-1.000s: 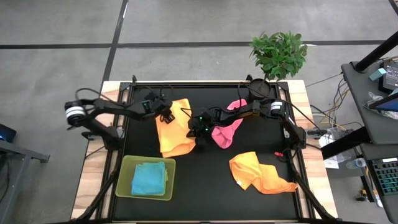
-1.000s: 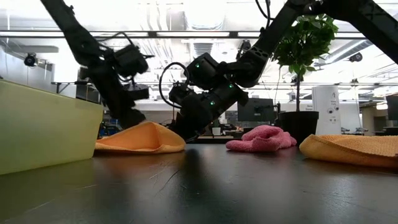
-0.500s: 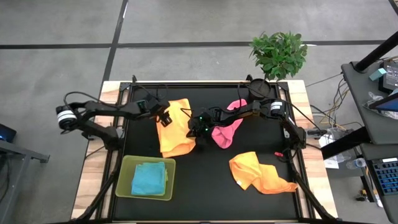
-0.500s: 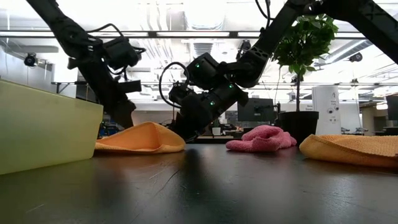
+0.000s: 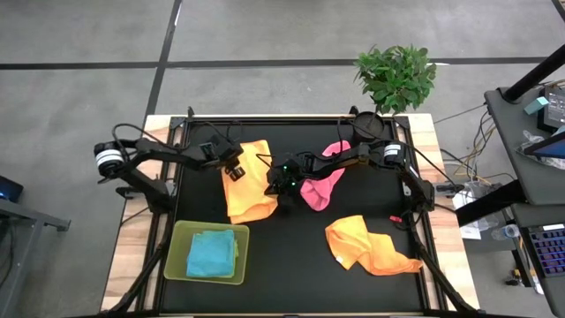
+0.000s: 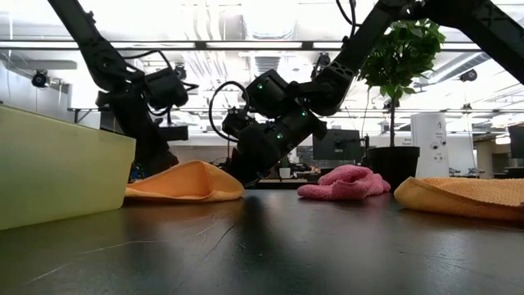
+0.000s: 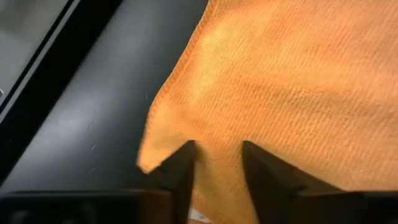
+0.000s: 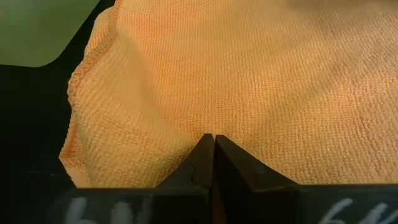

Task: Fold microfiber towels
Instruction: Fold the top orange microfiber towel

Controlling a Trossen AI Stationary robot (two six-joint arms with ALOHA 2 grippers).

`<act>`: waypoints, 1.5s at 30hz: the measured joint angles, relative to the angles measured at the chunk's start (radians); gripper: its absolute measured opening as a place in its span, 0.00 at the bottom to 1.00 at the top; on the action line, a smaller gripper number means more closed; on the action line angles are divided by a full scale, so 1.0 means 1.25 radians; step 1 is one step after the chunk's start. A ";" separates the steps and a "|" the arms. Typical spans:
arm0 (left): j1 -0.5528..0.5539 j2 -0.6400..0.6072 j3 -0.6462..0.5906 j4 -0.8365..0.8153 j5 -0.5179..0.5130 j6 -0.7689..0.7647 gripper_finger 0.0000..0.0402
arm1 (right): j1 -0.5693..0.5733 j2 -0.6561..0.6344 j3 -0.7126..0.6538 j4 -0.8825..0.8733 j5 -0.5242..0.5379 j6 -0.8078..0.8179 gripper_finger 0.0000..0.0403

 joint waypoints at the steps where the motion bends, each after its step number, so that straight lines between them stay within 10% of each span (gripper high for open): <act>1: 0.000 0.003 0.001 0.001 -0.004 0.003 0.23 | 0.000 0.000 0.000 0.000 0.000 0.000 0.02; 5: 0.000 -0.017 0.001 -0.001 -0.015 0.014 0.03 | 0.000 0.000 0.000 0.000 0.000 0.001 0.02; 20: -0.003 -0.223 0.001 -0.188 -0.042 -0.004 0.00 | 0.000 -0.001 0.005 -0.002 0.004 0.030 0.02; 32: -0.002 -0.133 0.000 -0.198 -0.061 -0.034 0.00 | 0.000 -0.002 0.010 -0.011 0.003 0.030 0.02; 45: -0.002 -0.189 0.025 -0.288 -0.073 -0.024 0.32 | 0.000 -0.085 0.011 -0.120 0.003 -0.009 0.02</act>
